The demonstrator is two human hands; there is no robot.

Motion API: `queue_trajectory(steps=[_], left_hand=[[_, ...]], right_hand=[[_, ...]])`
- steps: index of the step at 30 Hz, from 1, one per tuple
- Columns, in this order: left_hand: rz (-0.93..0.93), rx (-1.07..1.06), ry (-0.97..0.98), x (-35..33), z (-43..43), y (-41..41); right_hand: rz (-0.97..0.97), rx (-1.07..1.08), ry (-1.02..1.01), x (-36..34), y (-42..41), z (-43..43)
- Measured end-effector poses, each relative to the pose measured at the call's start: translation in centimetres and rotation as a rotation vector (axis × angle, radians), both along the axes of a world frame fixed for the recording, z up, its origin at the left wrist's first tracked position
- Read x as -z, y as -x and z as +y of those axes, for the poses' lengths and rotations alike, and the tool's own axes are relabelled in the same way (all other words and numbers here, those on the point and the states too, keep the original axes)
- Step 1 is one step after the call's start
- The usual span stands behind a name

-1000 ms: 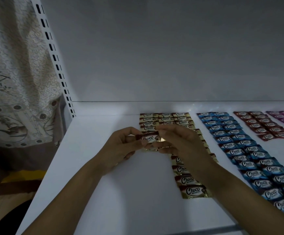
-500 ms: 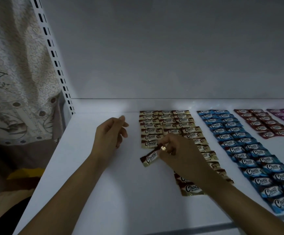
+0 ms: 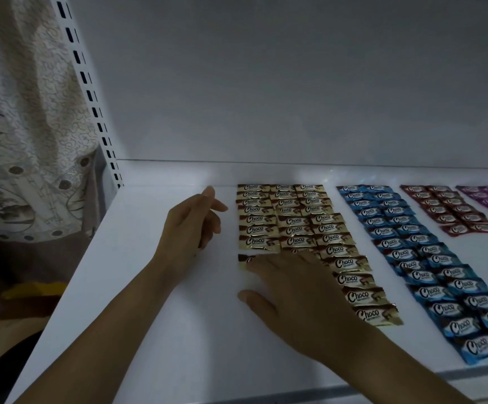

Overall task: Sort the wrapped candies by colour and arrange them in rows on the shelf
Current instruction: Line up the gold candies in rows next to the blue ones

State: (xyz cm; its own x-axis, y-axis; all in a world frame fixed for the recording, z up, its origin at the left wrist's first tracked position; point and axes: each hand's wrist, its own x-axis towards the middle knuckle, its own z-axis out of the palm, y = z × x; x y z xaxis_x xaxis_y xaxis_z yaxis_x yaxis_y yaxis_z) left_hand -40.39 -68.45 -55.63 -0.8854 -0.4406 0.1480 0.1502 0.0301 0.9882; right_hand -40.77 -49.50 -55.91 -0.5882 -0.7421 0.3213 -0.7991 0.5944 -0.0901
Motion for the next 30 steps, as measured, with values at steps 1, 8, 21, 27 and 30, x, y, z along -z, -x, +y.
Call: queue_trajectory(steps=[1, 8, 21, 27, 30], left_hand=[[-0.007, 0.008, -0.003, 0.0, 0.0, 0.0], [-0.093, 0.182, -0.125, -0.3, 0.2, 0.2], [-0.04, 0.304, -0.105, -0.5, 1.1, -0.1], [0.031, 0.287, -0.283, -0.9, 0.5, 0.1], [0.052, 0.275, -0.286, -1.0, 0.5, 0.2]], right_hand=[[0.005, 0.01, 0.0, 0.1, -0.1, -0.1], [-0.015, 0.046, 0.104, 0.2, 0.2, -0.8], [-0.715, 0.159, 0.492, -2.8, 2.1, -4.3], [-0.586, 0.1, 0.439, -1.5, 1.2, -5.1], [-0.695, 0.111, 0.709, -2.2, 1.7, -4.6]])
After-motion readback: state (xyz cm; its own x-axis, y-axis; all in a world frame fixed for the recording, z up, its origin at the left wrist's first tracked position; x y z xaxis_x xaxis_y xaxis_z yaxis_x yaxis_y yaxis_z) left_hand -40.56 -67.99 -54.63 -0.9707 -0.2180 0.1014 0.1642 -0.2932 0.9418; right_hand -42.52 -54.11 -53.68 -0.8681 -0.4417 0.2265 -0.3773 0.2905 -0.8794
